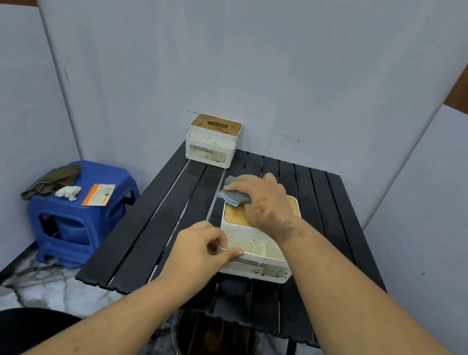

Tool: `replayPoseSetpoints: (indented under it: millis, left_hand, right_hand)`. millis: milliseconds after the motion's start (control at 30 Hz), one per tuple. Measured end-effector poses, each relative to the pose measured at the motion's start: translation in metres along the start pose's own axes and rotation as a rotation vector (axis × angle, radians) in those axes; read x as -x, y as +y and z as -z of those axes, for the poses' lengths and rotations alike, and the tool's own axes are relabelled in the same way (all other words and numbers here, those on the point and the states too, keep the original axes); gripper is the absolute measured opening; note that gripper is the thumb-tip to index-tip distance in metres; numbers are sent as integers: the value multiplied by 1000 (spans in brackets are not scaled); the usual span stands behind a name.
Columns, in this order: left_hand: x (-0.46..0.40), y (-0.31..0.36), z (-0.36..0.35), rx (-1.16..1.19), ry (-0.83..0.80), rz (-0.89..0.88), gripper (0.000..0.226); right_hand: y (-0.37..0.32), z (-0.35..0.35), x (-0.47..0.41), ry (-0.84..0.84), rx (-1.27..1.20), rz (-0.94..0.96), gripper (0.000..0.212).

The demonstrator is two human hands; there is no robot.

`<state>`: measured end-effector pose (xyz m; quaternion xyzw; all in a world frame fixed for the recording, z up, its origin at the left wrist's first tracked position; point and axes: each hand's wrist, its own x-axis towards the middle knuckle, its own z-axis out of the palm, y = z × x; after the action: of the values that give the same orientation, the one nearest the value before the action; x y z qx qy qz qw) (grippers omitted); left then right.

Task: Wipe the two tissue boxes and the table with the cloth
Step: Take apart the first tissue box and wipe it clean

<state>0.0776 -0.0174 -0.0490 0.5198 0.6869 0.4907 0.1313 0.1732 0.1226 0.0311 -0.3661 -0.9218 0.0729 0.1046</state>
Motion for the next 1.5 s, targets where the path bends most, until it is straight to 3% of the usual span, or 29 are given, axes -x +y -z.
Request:
replayPoseSetpoints:
  millis: [233, 433, 733, 933, 1033, 1400, 1500]
  left_hand:
    - [-2, 1, -1, -82, -27, -11, 33]
    - [-2, 3, 1, -134, -48, -21, 34]
    - [5, 3, -3, -141, -15, -28, 33]
    - [5, -1, -5, -41, 5, -28, 31]
    - [3, -4, -6, -4, 20, -28, 32]
    - [0, -7, -3, -11, -45, -43, 30]
    - [0, -6, -5, -10, -35, -35, 30]
  right_hand:
    - [49, 29, 19, -29, -51, -267, 31]
    - [75, 38, 60, -13, -130, -352, 43]
    - [63, 17, 110, 82, -166, -145, 54]
    - [21, 15, 87, 103, -290, -38, 52]
    - [-11, 8, 60, 31, -265, 38, 51]
    - [-6, 4, -9, 44, -158, -162, 44]
    - [-12, -3, -1, 45, -49, -101, 50]
